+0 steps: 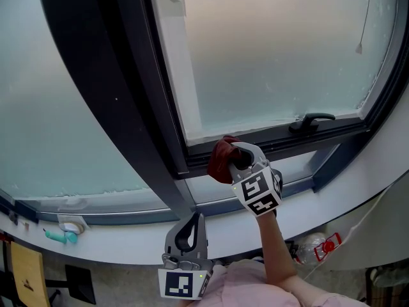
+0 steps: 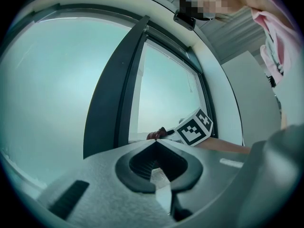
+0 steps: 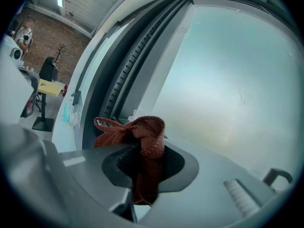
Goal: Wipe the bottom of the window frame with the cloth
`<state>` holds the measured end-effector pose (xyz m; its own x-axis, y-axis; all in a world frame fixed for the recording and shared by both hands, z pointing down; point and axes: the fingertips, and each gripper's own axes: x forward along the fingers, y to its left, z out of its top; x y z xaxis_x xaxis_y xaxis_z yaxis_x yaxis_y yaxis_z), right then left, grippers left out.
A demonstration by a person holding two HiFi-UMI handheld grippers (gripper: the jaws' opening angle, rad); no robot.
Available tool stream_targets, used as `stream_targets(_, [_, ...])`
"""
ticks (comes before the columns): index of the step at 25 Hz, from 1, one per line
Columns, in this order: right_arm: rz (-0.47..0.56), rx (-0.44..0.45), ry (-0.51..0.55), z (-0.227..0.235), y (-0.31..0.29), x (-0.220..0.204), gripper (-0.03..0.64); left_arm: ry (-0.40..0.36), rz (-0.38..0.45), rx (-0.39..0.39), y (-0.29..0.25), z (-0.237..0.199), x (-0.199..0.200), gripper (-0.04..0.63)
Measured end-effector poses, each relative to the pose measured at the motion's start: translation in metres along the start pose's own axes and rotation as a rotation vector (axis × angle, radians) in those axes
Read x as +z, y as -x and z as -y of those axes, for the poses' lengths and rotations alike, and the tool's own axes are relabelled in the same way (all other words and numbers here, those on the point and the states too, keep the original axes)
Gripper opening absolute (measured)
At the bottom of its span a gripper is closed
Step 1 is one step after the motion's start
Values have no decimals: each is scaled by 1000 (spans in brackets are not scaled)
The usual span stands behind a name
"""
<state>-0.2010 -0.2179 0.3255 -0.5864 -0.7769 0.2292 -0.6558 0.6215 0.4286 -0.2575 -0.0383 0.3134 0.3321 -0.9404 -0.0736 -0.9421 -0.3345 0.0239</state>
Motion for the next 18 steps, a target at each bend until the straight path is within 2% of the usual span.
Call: stream_targets(18, [-22,-67,-48,31,16,-21,66,2,2,-6,-4,4,-2,-3])
